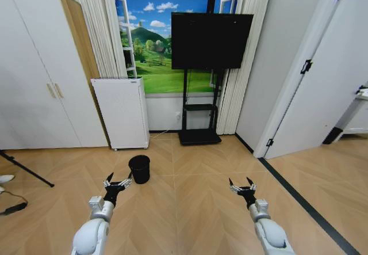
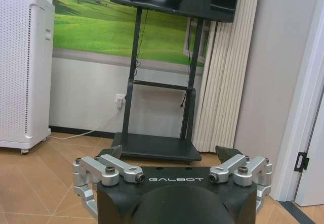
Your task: Pick up the trash bin and place the garbage on the floor into it.
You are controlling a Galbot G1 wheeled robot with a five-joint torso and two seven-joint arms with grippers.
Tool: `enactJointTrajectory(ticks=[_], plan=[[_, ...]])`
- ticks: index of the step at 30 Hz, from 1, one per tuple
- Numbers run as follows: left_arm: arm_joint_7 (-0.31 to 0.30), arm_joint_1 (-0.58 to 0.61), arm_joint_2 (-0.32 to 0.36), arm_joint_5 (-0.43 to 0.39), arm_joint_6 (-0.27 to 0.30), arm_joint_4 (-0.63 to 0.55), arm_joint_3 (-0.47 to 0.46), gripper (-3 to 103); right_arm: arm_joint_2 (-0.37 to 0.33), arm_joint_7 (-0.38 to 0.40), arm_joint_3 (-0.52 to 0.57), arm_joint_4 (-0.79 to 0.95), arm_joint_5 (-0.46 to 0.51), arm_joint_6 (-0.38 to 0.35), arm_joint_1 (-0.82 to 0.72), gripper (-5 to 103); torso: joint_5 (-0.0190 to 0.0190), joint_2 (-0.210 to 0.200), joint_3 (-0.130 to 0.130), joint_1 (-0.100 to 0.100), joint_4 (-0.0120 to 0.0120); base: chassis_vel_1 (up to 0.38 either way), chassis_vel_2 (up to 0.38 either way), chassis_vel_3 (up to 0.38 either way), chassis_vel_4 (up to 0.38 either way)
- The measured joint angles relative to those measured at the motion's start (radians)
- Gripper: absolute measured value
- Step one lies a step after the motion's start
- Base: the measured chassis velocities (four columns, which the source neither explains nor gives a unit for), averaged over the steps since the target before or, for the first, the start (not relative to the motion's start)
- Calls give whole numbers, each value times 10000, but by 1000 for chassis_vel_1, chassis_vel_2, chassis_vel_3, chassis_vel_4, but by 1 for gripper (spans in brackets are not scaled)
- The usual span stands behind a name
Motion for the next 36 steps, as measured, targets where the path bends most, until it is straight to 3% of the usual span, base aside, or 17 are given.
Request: enactJointTrajectory(ticks=[36], plan=[[-221, 256, 63, -453, 4, -237, -34, 100, 165, -15, 71, 626, -89, -214, -147, 100, -1, -14, -2, 3, 0, -6, 5, 4, -3]])
